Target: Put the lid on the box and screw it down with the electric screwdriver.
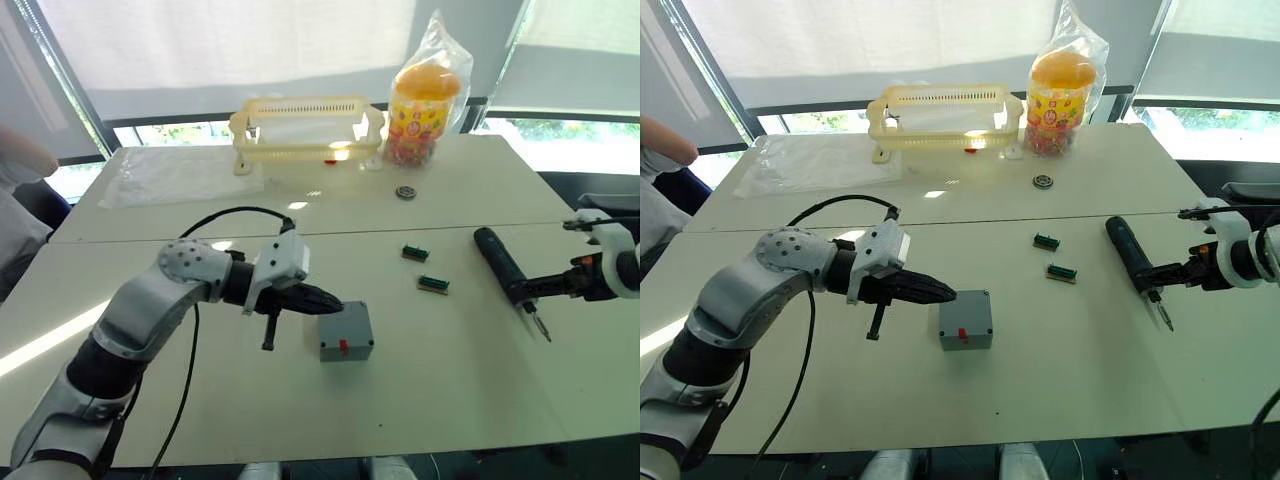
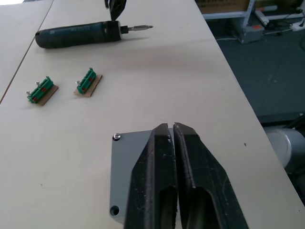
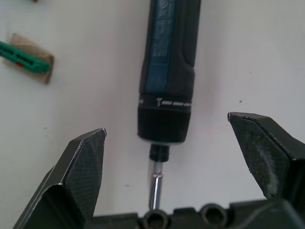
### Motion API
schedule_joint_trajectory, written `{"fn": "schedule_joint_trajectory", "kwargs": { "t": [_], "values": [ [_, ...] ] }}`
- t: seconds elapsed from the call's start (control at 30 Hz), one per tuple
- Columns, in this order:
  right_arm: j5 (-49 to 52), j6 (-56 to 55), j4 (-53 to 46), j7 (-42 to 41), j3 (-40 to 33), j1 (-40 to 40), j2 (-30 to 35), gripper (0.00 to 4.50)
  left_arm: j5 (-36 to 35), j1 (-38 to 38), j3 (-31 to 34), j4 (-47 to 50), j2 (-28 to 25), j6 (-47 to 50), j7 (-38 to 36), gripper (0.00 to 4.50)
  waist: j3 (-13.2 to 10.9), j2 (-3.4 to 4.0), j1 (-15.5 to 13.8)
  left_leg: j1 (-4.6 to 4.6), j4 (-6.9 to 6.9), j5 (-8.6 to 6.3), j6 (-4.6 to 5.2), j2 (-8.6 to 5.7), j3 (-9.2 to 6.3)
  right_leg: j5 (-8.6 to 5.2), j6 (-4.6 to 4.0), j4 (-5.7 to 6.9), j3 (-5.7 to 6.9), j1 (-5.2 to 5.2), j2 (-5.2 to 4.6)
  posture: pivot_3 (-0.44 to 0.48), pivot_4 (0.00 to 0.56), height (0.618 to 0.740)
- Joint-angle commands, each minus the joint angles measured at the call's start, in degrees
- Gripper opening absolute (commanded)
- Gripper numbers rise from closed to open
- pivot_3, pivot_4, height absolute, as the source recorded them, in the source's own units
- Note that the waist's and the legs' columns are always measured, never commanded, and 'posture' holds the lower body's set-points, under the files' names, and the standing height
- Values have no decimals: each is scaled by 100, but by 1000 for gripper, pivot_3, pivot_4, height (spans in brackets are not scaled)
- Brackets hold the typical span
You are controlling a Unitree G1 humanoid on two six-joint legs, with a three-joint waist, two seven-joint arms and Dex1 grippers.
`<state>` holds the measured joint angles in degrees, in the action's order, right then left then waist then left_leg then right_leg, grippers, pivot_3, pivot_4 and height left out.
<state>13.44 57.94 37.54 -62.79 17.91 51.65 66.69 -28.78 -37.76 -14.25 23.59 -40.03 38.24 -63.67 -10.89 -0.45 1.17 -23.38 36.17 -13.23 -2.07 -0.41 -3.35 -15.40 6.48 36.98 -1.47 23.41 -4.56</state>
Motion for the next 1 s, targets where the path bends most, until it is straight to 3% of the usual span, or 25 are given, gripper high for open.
{"fn": "schedule_joint_trajectory", "kwargs": {
  "t": [0.03,0.37,0.47,0.57,0.6,0.87,1.0],
  "values": [
    [-515,-381,596,-222,133,363,-165,4500,-135,65,333,229,-82,176,191,20,0,0,-7,0,1,0,0,-1,0,0,0,1,0,0,0,0,150,740],
    [-1543,-1151,1951,-340,356,925,-913,4500,-422,334,663,354,-87,521,541,20,0,1,3,2,1,1,-3,-4,-3,1,1,10,1,0,-1,0,150,740],
    [-1845,-1449,2335,-267,400,1011,-1102,3638,-459,387,685,384,-93,560,616,0,1,1,-1,1,2,2,-4,-4,-3,1,1,11,1,0,-1,0,150,740],
    [-2074,-1686,2634,-158,400,1065,-1299,2101,-500,462,725,399,-132,583,678,0,2,-2,0,2,4,3,-6,-5,-4,1,1,10,0,-3,-2,0,150,740],
    [-2120,-1752,2732,-75,358,1112,-1361,1817,-504,500,733,407,-150,587,701,0,4,-5,3,4,4,3,-6,-5,-4,1,1,10,0,-5,-2,0,150,740],
    [-2235,-1697,3074,49,14,1323,-1326,1815,-438,575,668,339,-227,531,638,0,6,-10,20,13,12,5,-9,-6,-5,2,1,10,0,-23,-2,0,150,740],
    [-1918,-1313,3057,760,-784,1661,-894,1815,-345,402,496,71,-175,369,429,0,-2,6,-19,11,11,6,-10,-10,-5,2,1,10,-1,-21,-6,0,150,740]
  ]
}}
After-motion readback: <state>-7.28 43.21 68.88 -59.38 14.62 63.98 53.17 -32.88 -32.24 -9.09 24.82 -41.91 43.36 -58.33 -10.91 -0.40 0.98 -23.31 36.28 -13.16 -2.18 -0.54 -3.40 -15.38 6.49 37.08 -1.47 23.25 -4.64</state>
